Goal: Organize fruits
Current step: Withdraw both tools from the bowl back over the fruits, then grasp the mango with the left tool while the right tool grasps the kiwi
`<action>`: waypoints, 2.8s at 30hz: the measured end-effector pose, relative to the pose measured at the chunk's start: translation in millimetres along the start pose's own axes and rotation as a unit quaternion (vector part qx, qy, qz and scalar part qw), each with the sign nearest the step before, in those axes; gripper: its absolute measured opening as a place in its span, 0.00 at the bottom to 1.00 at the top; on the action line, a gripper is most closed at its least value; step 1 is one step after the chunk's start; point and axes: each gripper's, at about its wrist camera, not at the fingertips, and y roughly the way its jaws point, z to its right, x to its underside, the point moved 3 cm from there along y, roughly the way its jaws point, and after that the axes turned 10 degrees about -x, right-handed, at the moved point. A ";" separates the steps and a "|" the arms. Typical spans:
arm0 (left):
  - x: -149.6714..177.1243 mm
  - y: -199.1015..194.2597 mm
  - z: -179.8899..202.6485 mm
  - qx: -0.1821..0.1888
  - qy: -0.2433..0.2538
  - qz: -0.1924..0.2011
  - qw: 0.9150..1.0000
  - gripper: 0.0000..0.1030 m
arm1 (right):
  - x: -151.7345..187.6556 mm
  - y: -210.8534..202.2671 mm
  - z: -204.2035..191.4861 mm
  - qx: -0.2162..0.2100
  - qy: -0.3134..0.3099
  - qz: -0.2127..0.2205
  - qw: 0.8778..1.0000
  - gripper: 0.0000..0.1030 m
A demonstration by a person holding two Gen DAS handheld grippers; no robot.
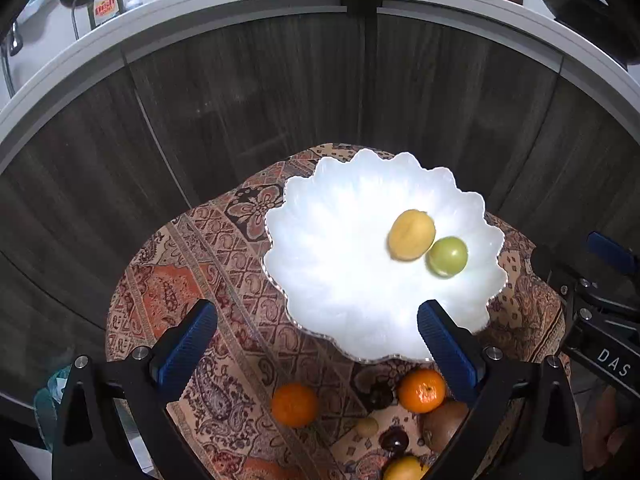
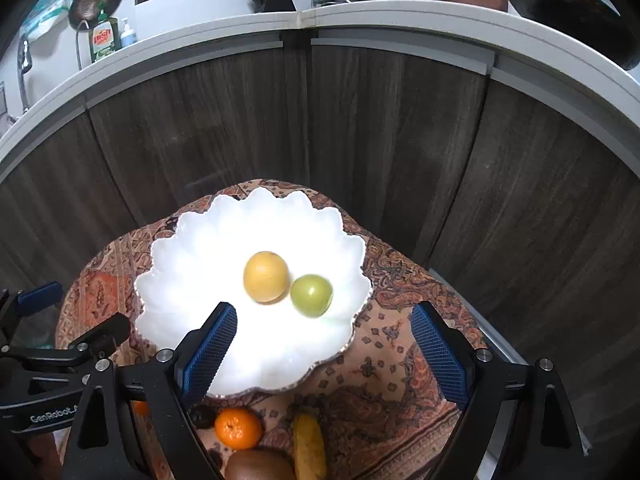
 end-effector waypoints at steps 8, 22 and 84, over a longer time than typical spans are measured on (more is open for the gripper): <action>14.1 -17.9 1.8 -0.002 0.000 0.006 1.000 0.99 | 10.9 -20.5 -0.8 0.005 -0.001 0.005 1.000 0.87; 48.4 -39.2 -1.3 0.000 -0.008 0.000 1.000 0.99 | 41.5 -39.7 -2.0 0.002 0.006 -0.004 1.000 0.87; 188.0 20.4 91.6 0.052 0.046 -0.107 0.992 0.55 | 172.5 -22.7 40.7 0.012 0.058 -0.095 0.994 0.87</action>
